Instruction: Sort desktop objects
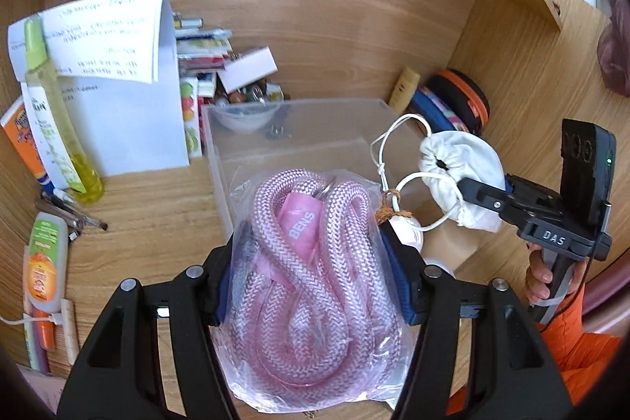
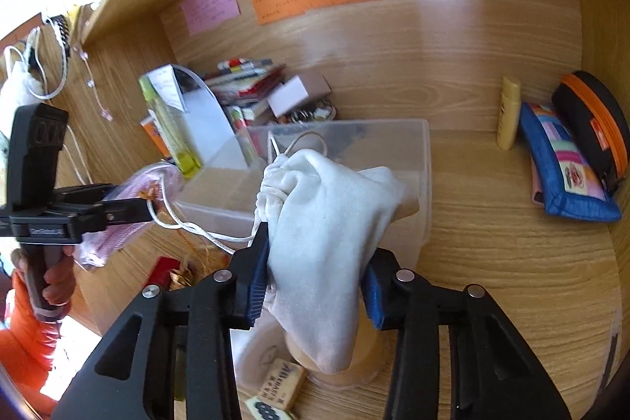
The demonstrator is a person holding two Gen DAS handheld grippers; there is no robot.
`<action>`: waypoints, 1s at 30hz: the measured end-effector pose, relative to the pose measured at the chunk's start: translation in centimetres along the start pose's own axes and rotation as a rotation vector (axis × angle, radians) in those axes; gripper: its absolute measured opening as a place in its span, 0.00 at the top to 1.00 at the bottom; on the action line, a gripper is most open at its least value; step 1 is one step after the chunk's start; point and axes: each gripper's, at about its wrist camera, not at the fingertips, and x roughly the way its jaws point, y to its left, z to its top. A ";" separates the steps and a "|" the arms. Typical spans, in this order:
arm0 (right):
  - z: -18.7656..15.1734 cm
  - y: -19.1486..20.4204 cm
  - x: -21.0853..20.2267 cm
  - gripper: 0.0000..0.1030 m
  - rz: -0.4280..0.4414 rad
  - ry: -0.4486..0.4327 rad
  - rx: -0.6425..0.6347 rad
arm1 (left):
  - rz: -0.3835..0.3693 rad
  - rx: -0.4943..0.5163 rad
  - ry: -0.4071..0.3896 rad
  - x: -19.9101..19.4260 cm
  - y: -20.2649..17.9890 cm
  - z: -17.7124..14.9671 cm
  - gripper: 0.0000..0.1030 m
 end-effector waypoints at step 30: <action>4.1 -1.4 1.9 0.64 0.024 -0.040 -0.006 | 0.010 0.313 0.349 6.3 -2.5 -4.2 0.24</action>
